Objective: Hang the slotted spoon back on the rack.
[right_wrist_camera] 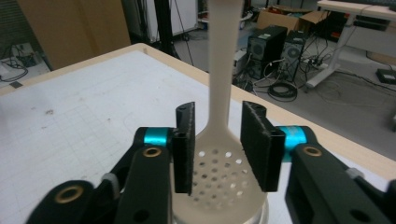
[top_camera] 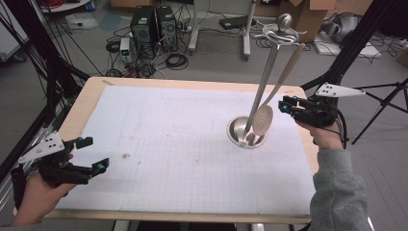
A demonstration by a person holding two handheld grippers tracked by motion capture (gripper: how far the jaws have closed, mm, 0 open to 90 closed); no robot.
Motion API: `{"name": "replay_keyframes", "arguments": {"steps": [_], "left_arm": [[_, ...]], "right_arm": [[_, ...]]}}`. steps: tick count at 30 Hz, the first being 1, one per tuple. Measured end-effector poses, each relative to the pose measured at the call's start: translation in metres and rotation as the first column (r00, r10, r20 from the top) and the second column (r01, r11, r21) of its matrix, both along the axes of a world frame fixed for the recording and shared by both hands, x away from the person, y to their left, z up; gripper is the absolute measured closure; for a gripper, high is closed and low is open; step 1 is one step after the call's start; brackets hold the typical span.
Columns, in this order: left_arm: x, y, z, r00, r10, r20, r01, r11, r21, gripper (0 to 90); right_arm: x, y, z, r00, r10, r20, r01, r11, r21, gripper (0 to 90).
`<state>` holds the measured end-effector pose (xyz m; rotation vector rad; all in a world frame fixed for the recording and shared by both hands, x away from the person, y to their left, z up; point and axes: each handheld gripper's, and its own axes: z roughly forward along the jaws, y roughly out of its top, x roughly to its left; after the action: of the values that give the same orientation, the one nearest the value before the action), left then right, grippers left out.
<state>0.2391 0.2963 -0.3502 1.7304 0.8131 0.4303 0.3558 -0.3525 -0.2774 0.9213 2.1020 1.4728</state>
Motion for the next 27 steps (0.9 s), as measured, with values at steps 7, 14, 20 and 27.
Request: {"name": "replay_keyframes", "arguments": {"steps": [7,14,20,27], "left_arm": [[0.002,-0.004,-0.001,1.0000,-0.005,-0.003,0.005,1.0000,0.007,2.0],[0.004,-0.006,-0.002,0.9999,-0.015,-0.007,0.015,0.9999,0.008,2.0],[0.007,-0.010,-0.001,0.9996,-0.028,-0.003,0.028,0.9996,0.002,2.0],[0.011,-0.014,-0.001,0.9992,-0.039,-0.006,0.039,0.9992,0.003,2.0]], "right_arm": [[-0.013,0.017,0.004,0.9959,0.089,0.014,-0.088,0.995,-0.039,52.6],[-0.022,0.028,-0.003,0.9976,0.066,0.020,-0.066,0.998,-0.003,32.1],[-0.036,0.034,-0.013,0.9936,0.094,0.063,-0.095,0.995,0.019,24.7],[-0.046,0.035,-0.020,0.9948,0.059,0.083,-0.062,0.998,0.032,13.9]]}}
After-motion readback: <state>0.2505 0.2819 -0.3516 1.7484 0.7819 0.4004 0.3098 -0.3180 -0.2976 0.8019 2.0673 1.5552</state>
